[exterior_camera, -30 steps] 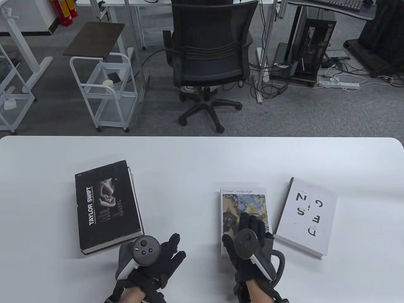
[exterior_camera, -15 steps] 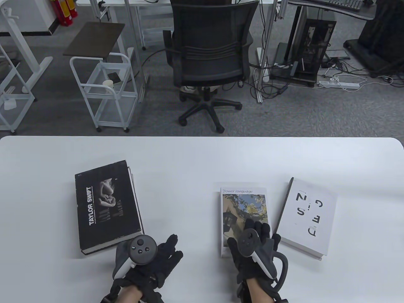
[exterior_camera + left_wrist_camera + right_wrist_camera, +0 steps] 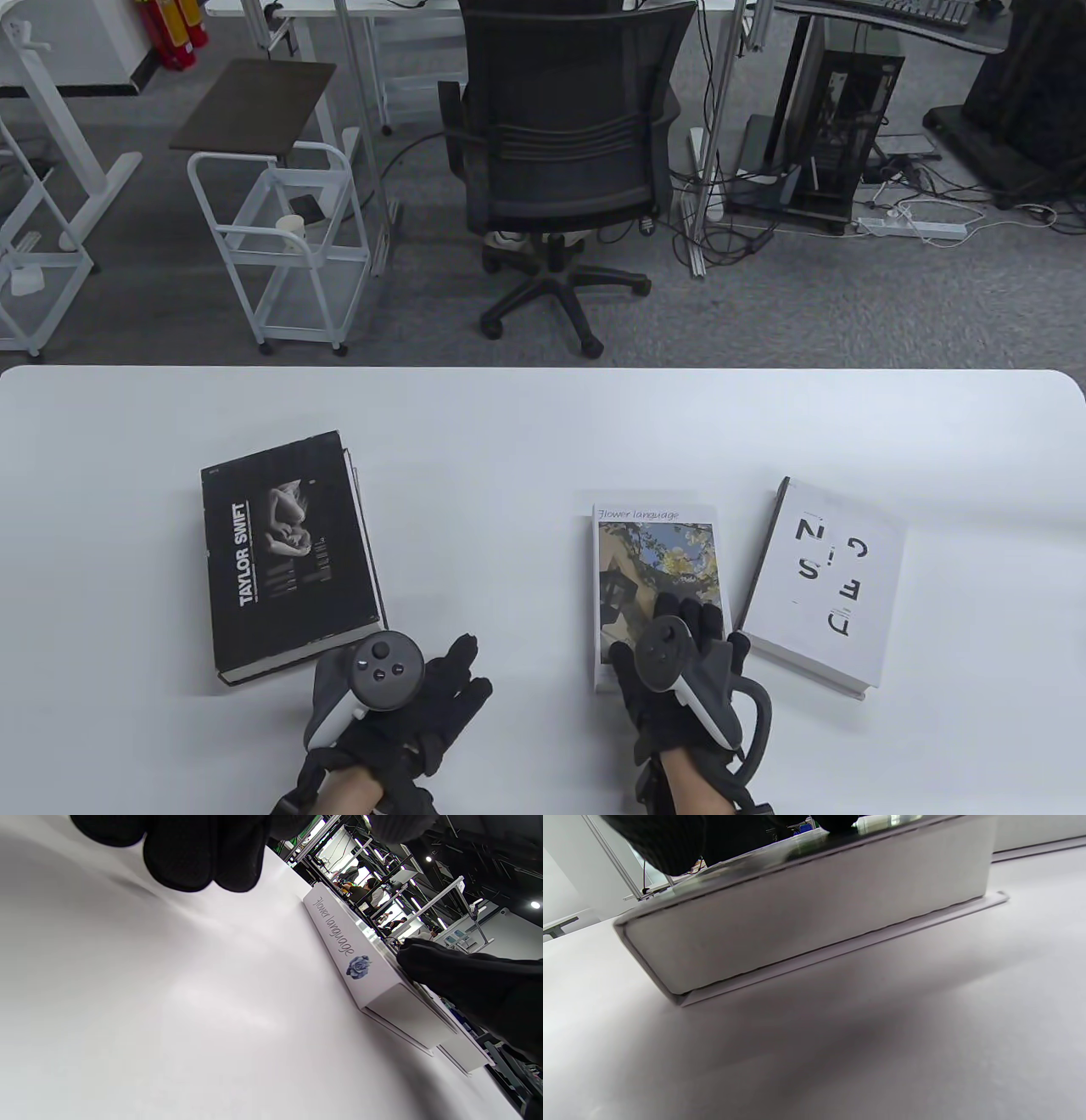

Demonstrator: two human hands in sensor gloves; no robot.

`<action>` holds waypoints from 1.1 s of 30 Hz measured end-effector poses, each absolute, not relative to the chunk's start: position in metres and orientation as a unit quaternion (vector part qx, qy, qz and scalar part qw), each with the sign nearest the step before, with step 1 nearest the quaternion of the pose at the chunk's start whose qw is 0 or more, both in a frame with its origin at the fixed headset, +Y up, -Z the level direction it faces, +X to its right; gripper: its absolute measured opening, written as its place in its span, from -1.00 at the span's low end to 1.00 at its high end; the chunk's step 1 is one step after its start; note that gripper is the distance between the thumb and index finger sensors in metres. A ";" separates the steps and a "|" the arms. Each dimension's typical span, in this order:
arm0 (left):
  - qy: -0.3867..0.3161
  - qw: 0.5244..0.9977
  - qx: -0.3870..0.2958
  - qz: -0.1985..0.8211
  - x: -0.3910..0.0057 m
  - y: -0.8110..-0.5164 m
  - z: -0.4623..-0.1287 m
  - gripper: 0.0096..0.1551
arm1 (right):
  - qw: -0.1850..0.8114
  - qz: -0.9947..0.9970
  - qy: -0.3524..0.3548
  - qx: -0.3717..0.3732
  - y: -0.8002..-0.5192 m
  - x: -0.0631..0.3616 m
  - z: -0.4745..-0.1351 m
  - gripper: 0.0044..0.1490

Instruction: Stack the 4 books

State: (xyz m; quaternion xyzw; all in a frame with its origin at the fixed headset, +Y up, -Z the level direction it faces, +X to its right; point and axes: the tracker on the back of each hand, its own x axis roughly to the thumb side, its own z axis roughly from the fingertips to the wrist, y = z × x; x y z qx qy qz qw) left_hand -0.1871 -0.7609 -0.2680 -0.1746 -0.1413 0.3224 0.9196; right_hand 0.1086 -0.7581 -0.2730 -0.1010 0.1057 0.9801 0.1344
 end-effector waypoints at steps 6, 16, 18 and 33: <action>-0.137 0.920 -0.180 0.320 -0.187 -0.761 -0.268 -0.16 | 0.121 0.985 0.103 -0.071 -0.757 0.097 -0.272 0.02; -0.127 0.919 -0.188 0.323 -0.189 -0.761 -0.268 -0.15 | 0.083 0.993 0.085 0.010 -0.756 0.059 -0.264 0.00; -0.126 0.919 -0.188 0.323 -0.190 -0.761 -0.269 -0.15 | 0.065 0.994 0.080 0.027 -0.756 0.051 -0.262 0.02; -0.117 0.917 -0.202 0.324 -0.192 -0.762 -0.270 -0.13 | 0.010 0.991 0.051 0.124 -0.754 0.007 -0.242 0.02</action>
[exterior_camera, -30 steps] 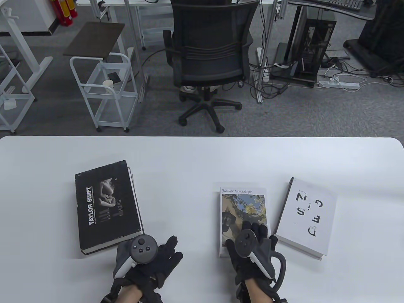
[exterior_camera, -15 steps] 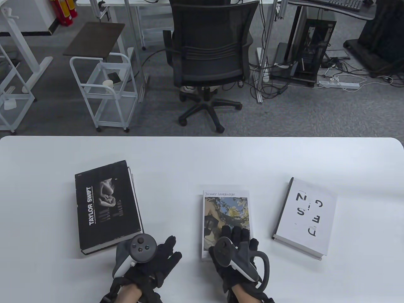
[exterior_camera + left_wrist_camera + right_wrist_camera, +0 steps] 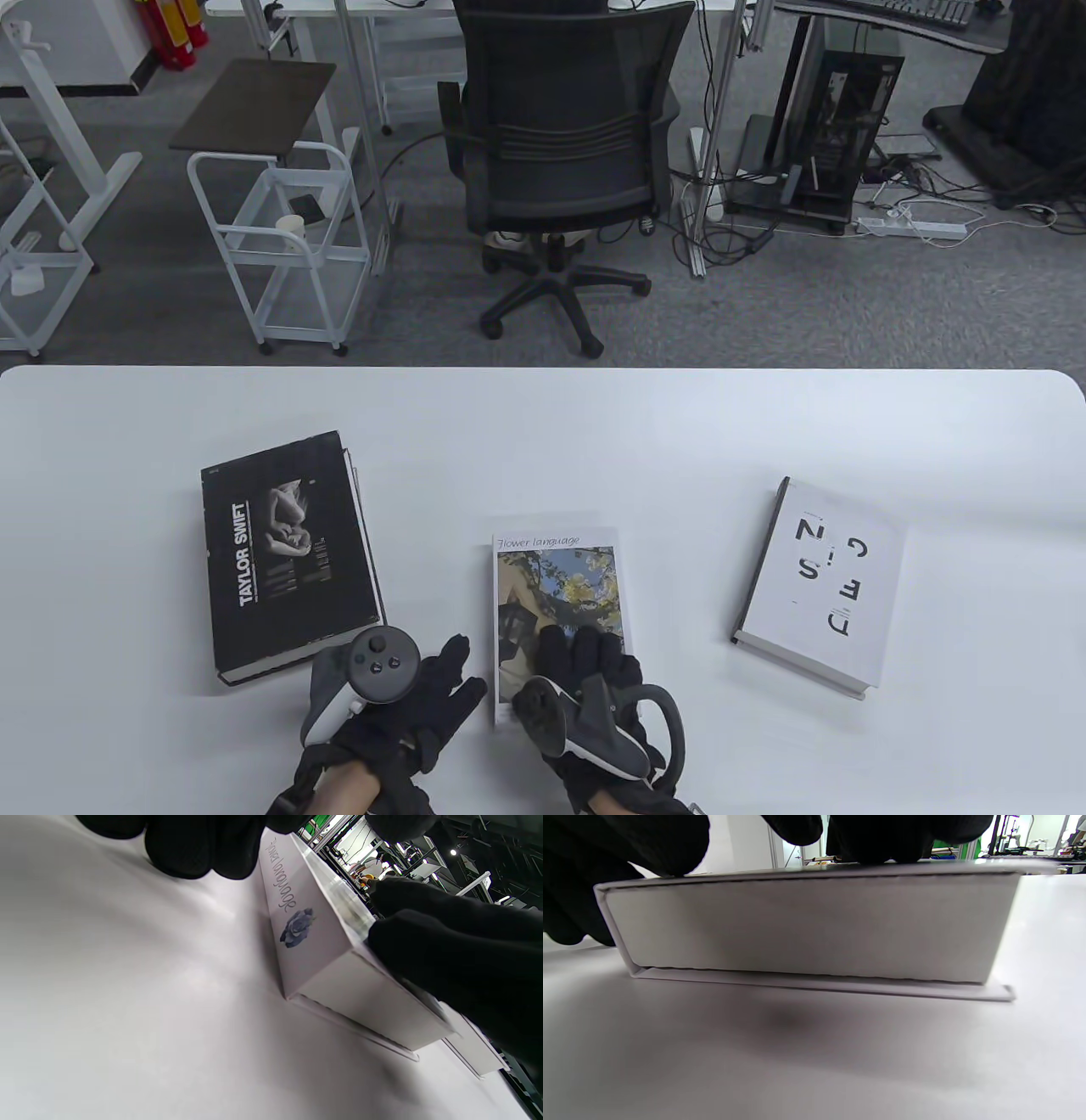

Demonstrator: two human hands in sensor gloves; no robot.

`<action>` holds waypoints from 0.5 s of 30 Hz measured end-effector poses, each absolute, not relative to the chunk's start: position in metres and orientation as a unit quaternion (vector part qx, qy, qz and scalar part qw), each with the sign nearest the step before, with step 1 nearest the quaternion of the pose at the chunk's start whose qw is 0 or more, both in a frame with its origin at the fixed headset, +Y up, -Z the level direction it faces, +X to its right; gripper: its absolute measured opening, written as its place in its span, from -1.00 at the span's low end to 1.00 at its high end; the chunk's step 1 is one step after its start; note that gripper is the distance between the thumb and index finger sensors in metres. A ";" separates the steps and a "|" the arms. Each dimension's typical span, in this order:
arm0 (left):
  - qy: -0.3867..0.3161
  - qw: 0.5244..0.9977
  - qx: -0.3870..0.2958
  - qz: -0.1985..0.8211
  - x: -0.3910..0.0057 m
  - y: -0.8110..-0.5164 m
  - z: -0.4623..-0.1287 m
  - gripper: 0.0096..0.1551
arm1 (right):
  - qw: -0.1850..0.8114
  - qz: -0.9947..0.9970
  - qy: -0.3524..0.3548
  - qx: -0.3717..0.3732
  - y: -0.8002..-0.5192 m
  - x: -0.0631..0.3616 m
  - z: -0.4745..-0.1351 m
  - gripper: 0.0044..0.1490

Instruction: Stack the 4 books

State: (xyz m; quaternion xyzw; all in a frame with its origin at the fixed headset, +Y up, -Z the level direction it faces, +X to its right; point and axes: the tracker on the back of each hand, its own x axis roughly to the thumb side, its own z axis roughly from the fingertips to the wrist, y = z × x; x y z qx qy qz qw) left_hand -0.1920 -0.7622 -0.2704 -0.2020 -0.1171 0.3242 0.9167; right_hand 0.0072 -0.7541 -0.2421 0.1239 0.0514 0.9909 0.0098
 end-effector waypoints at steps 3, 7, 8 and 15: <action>-0.115 0.916 -0.203 0.325 -0.193 -0.762 -0.271 -0.13 | 0.006 0.990 0.051 0.129 -0.753 0.005 -0.241 0.03; -0.116 0.916 -0.204 0.325 -0.193 -0.763 -0.271 -0.13 | -0.003 0.990 0.049 0.135 -0.751 0.003 -0.238 0.04; -0.116 0.916 -0.205 0.325 -0.193 -0.763 -0.271 -0.13 | -0.009 0.989 0.048 0.137 -0.751 0.001 -0.237 0.04; -0.114 0.916 -0.208 0.324 -0.193 -0.763 -0.270 -0.13 | -0.029 0.988 0.043 0.148 -0.747 -0.003 -0.236 0.00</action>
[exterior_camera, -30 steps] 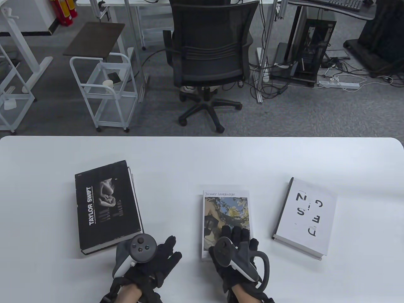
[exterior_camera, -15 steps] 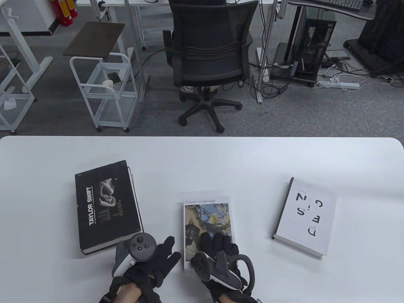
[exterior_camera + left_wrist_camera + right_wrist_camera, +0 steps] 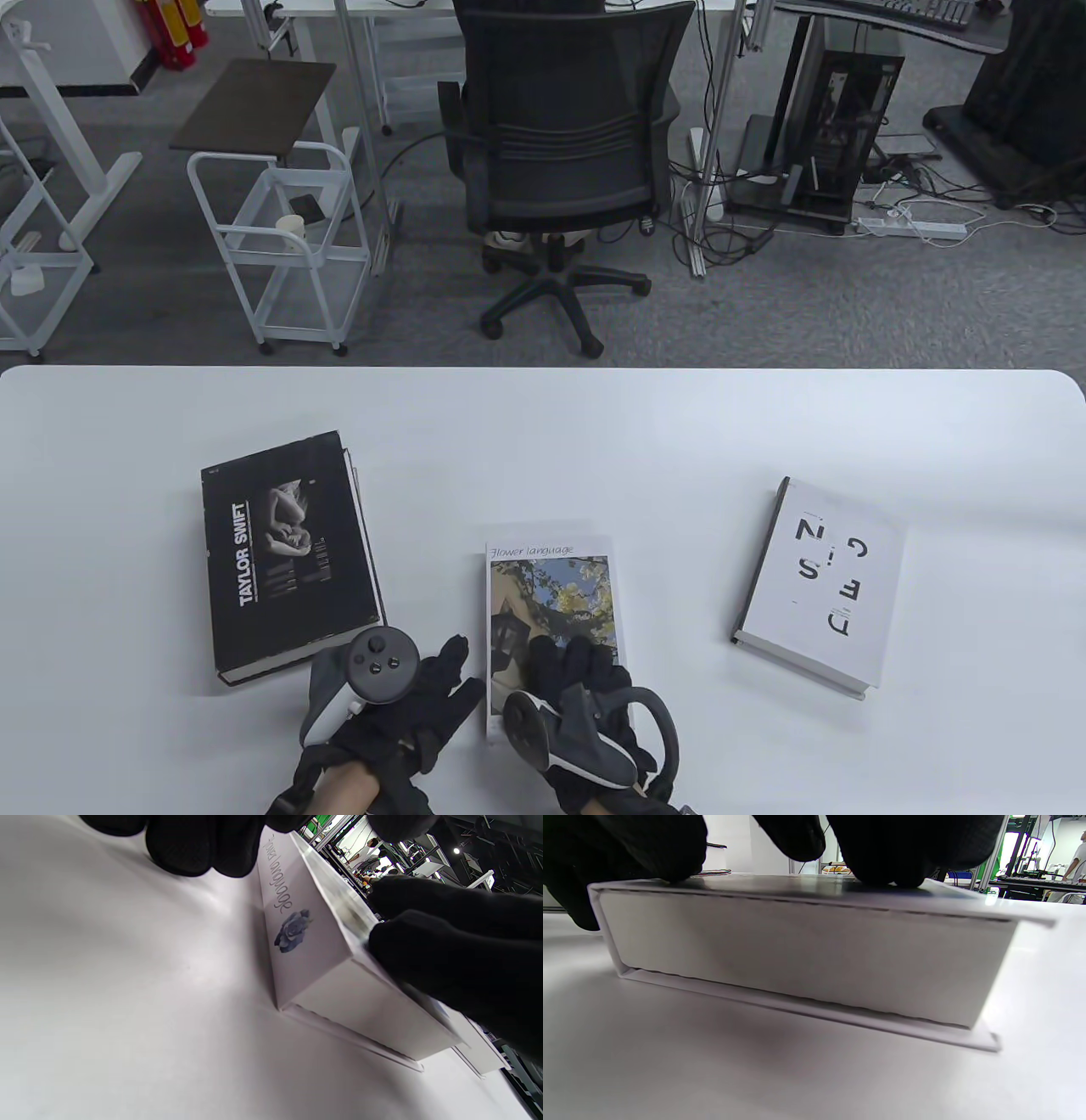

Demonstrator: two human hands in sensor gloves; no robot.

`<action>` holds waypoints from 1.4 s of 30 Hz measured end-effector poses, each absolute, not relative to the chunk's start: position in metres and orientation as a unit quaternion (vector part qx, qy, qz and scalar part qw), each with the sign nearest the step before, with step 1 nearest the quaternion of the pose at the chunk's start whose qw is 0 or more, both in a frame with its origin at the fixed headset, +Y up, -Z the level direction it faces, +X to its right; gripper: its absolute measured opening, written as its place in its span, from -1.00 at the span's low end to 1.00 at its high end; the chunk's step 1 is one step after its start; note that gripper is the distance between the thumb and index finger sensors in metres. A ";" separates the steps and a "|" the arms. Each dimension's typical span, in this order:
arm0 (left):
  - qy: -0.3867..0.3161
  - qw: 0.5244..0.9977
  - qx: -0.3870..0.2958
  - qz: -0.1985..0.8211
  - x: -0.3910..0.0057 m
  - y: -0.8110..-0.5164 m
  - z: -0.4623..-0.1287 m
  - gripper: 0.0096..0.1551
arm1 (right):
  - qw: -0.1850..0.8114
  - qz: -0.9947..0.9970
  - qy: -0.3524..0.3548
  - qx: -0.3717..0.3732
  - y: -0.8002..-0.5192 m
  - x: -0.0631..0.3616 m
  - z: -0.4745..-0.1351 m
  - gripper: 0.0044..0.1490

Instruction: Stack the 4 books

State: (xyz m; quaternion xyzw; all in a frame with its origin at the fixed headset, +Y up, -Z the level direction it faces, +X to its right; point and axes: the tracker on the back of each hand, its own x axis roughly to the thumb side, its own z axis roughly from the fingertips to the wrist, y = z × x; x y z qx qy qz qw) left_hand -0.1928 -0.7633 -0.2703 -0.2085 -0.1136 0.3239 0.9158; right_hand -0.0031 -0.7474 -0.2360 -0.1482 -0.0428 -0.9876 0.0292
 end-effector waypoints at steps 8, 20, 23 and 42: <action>-0.104 0.912 -0.225 0.326 -0.190 -0.769 -0.268 -0.11 | -0.119 -0.989 -0.037 -0.085 -0.732 0.037 -0.250 -0.05; -0.089 0.925 -0.228 0.289 -0.179 -0.776 -0.266 -0.08 | -0.144 -0.981 -0.131 0.022 -0.747 0.087 -0.268 0.10; -0.091 0.925 -0.235 0.285 -0.178 -0.779 -0.265 -0.11 | -0.146 -0.979 -0.144 0.021 -0.749 0.086 -0.269 0.09; -0.110 0.927 -0.235 0.270 -0.169 -0.785 -0.263 -0.09 | -0.168 -0.967 -0.191 0.015 -0.762 0.083 -0.272 0.00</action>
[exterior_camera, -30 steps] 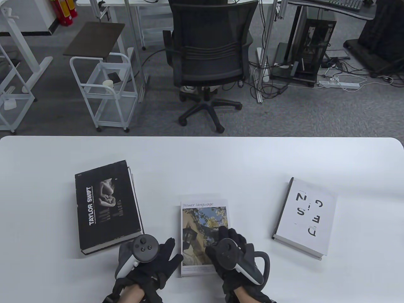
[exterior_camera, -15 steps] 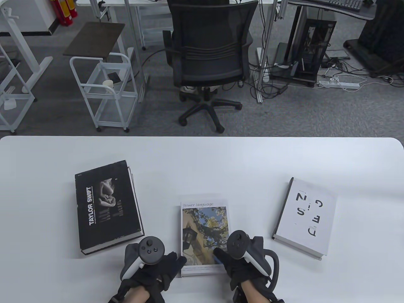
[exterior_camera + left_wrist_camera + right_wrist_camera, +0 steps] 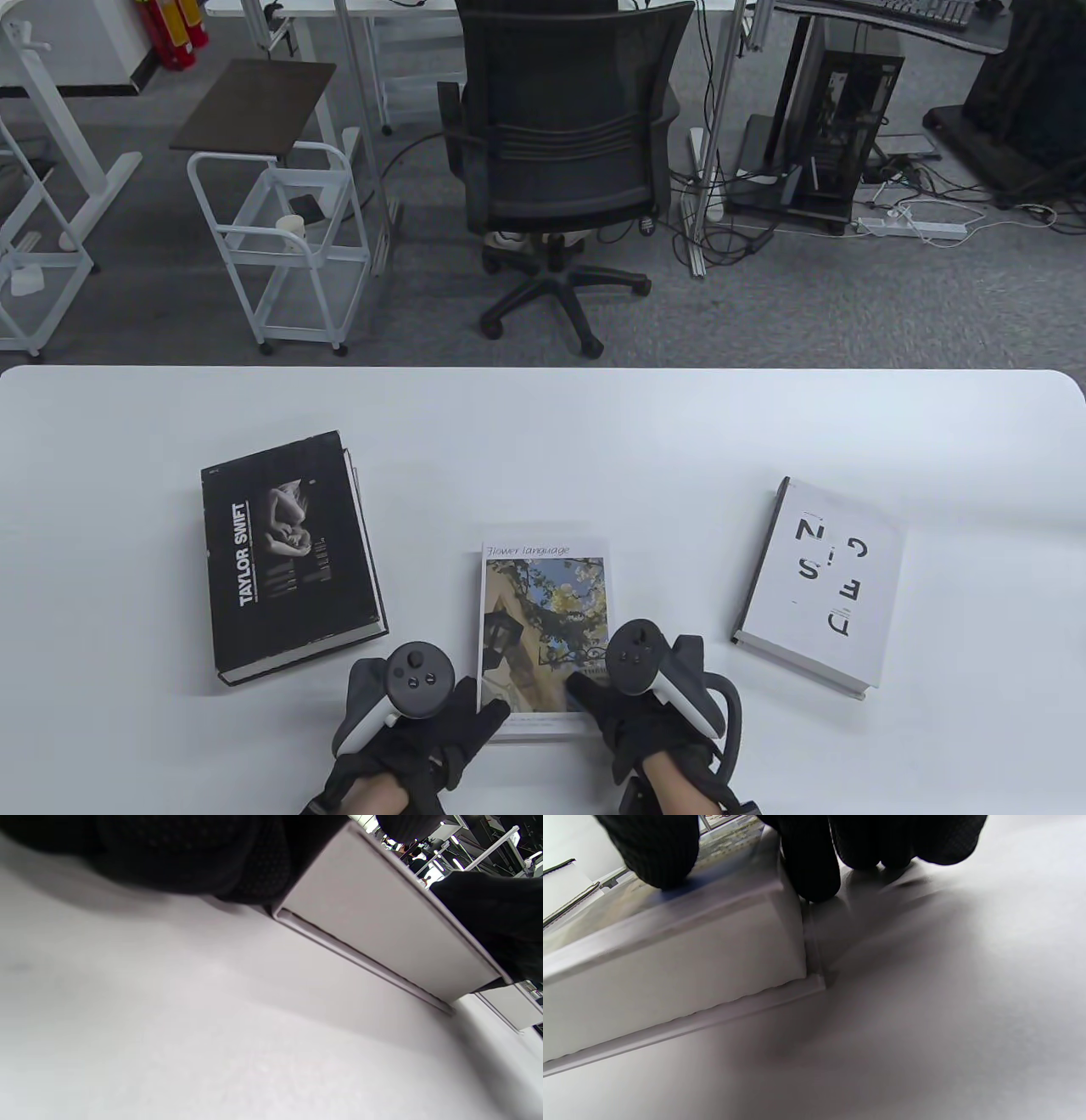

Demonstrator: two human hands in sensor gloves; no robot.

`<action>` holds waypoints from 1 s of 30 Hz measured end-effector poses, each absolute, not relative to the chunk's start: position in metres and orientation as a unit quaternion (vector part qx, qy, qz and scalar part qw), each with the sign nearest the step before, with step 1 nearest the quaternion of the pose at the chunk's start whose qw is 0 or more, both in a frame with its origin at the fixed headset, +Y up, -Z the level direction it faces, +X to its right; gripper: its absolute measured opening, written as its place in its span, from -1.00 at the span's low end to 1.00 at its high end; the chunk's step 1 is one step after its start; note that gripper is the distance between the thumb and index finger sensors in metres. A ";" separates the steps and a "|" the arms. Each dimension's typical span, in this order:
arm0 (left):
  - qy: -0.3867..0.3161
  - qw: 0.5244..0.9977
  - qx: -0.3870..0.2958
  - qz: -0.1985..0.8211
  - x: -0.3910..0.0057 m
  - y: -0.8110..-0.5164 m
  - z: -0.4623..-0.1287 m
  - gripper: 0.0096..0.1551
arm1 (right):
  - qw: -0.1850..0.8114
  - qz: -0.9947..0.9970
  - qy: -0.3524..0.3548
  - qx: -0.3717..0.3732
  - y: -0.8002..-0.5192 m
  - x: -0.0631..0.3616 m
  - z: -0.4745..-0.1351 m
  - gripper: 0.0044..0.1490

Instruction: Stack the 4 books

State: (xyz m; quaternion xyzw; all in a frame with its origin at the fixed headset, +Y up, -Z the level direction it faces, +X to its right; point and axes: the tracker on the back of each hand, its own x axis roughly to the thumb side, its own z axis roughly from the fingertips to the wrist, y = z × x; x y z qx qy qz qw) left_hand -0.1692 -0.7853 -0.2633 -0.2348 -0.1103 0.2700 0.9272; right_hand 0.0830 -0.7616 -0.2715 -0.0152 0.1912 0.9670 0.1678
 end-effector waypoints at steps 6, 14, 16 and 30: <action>-0.093 0.926 -0.247 0.270 -0.171 -0.785 -0.263 -0.07 | 0.197 0.964 0.177 -0.023 -0.762 0.086 -0.272 -0.10; -0.092 0.926 -0.234 0.280 -0.173 -0.785 -0.262 -0.09 | 0.254 0.950 0.175 -0.040 -0.765 0.092 -0.273 -0.09; -0.097 0.926 -0.226 0.287 -0.173 -0.783 -0.261 -0.08 | 0.252 0.951 0.175 -0.041 -0.765 0.092 -0.273 -0.09; -0.097 0.899 -0.207 0.373 -0.181 -0.782 -0.264 -0.07 | 0.243 0.952 0.181 -0.037 -0.764 0.093 -0.272 -0.10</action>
